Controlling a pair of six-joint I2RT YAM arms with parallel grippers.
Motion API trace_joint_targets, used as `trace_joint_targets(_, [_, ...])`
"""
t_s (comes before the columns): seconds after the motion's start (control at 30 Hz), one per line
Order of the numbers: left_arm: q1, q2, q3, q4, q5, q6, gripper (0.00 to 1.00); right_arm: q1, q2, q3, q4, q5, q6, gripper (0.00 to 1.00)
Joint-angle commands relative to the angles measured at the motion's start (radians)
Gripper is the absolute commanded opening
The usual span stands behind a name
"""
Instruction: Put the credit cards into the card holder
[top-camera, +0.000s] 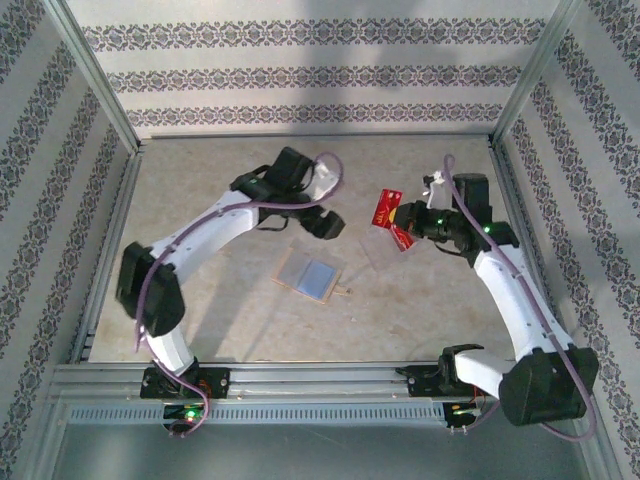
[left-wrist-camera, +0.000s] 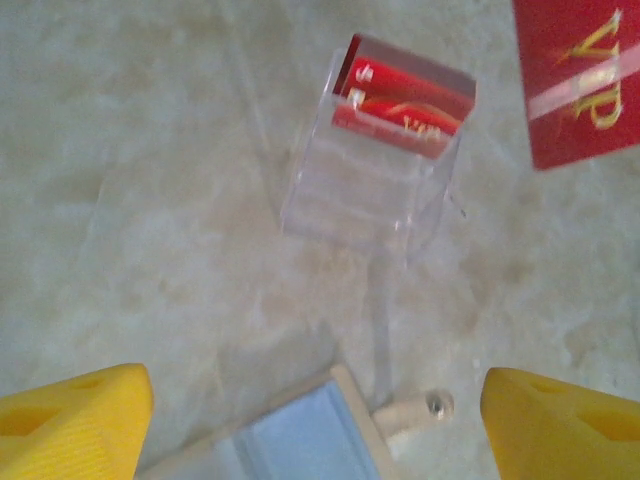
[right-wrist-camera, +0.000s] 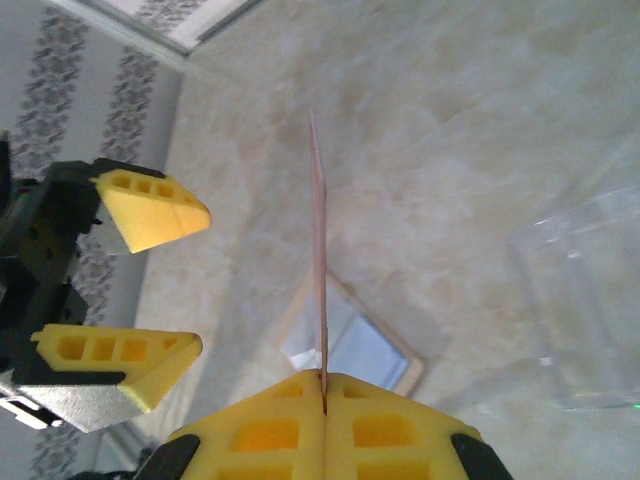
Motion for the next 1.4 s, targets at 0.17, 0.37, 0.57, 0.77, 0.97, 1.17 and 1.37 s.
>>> trace_joint_targets(0.17, [0.207, -0.307, -0.355, 0.244, 0.367, -0.122, 0.86, 0.203, -0.090, -0.195, 0.490, -0.032, 0.228, 0.00])
trace_joint_targets(0.37, [0.306, -0.381, -0.470, 0.471, 0.640, -0.313, 0.85, 0.318, -0.067, -0.236, 0.634, -0.001, 0.267, 0.00])
trace_joint_targets(0.57, [0.317, -0.371, -0.573, 0.775, 0.792, -0.520, 0.81, 0.385, -0.035, -0.260, 0.758, -0.012, 0.302, 0.00])
trace_joint_targets(0.77, [0.306, -0.349, -0.624, 0.922, 0.824, -0.601, 0.73, 0.420, -0.025, -0.269, 0.801, -0.011, 0.307, 0.00])
trace_joint_targets(0.97, [0.295, -0.337, -0.620, 0.918, 0.831, -0.612, 0.63, 0.459, 0.018, -0.256, 0.821, -0.032, 0.292, 0.00])
trace_joint_targets(1.17, [0.282, -0.317, -0.612, 0.929, 0.869, -0.619, 0.46, 0.485, 0.054, -0.240, 0.876, -0.015, 0.310, 0.00])
trace_joint_targets(1.37, [0.278, -0.318, -0.619, 0.942, 0.870, -0.617, 0.15, 0.489, 0.077, -0.234, 0.879, -0.013, 0.305, 0.00])
